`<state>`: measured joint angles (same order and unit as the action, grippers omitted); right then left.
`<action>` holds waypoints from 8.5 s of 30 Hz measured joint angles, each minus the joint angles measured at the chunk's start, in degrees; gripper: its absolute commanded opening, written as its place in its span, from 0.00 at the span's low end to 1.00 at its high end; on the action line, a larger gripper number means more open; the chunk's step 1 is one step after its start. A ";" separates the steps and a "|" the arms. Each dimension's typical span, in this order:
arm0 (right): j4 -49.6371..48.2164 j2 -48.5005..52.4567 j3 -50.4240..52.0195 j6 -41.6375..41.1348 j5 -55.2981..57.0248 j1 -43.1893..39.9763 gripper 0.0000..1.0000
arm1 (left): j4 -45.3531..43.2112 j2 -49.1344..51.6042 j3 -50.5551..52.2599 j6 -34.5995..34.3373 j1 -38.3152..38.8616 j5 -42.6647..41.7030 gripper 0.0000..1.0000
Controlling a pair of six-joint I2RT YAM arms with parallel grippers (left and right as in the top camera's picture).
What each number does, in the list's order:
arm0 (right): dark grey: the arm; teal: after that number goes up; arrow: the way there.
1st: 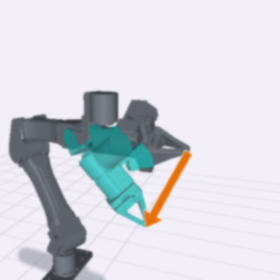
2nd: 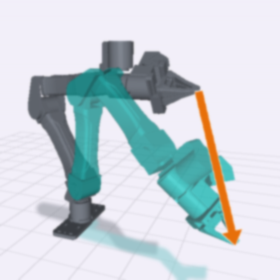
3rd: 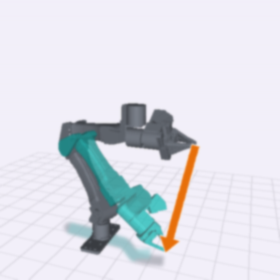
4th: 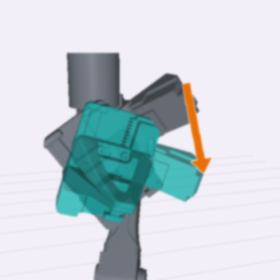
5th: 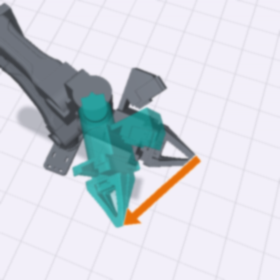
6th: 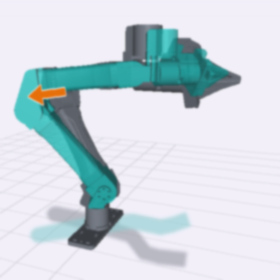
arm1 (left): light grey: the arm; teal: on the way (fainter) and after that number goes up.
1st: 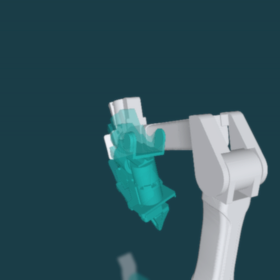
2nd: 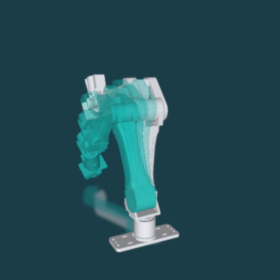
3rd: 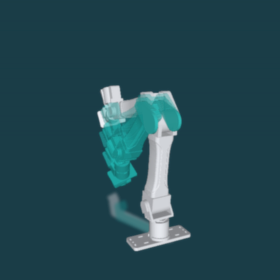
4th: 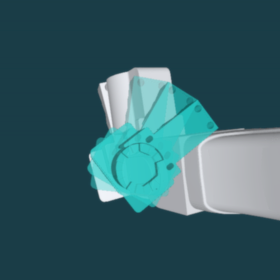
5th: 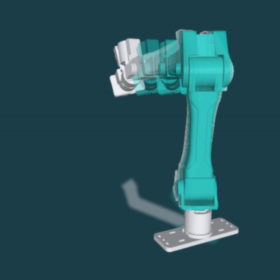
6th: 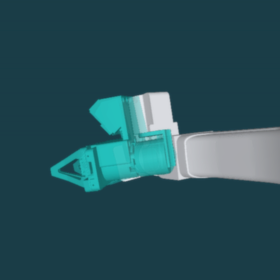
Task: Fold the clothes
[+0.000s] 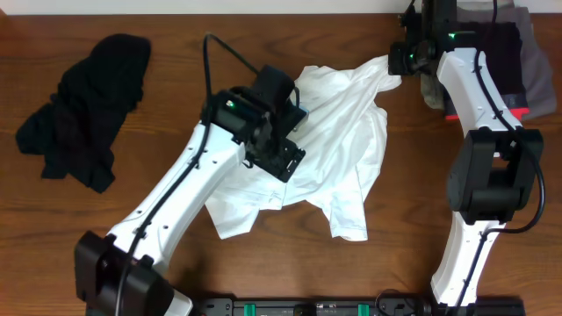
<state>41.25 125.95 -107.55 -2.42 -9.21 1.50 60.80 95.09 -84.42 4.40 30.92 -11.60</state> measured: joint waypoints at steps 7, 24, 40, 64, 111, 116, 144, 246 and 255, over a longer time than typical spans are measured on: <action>1.07 0.00 0.00 0.00 -0.13 -0.28 0.01 | -3.87 3.13 4.48 -10.27 1.84 2.62 0.82; 1.75 0.00 0.00 0.07 -0.22 -0.85 0.01 | -7.26 13.66 7.91 -15.13 5.14 10.62 0.72; 1.81 0.00 0.00 0.11 -0.20 -0.85 0.01 | -7.37 15.30 7.91 -14.99 8.17 8.37 0.38; 2.86 0.00 0.00 1.86 -0.20 -0.85 0.01 | -1.97 18.69 7.08 -17.75 2.47 17.99 0.06; 20.57 -43.34 0.00 7.45 -2.82 -4.72 0.01 | -8.66 -24.06 -20.79 -8.44 -21.03 29.38 0.06; 21.42 -45.55 -0.33 7.45 -4.33 -4.72 0.01 | -6.95 -24.13 -21.14 -8.39 -21.03 23.06 0.06; 23.47 -33.53 -0.26 8.09 -5.40 -4.72 0.01 | -14.91 23.89 -20.17 5.62 -12.81 -12.50 0.64; 24.30 -33.53 -0.24 10.47 -7.10 -4.72 0.01 | -12.41 -4.33 -20.46 -0.04 -21.70 19.65 0.06; 24.33 -33.53 -0.24 10.45 -8.17 -4.70 0.01 | -7.28 -14.12 -20.46 -5.01 -21.70 28.61 0.06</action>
<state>65.58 92.42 -107.79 8.03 -17.39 -3.20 53.52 80.97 -104.88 -0.60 9.21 17.02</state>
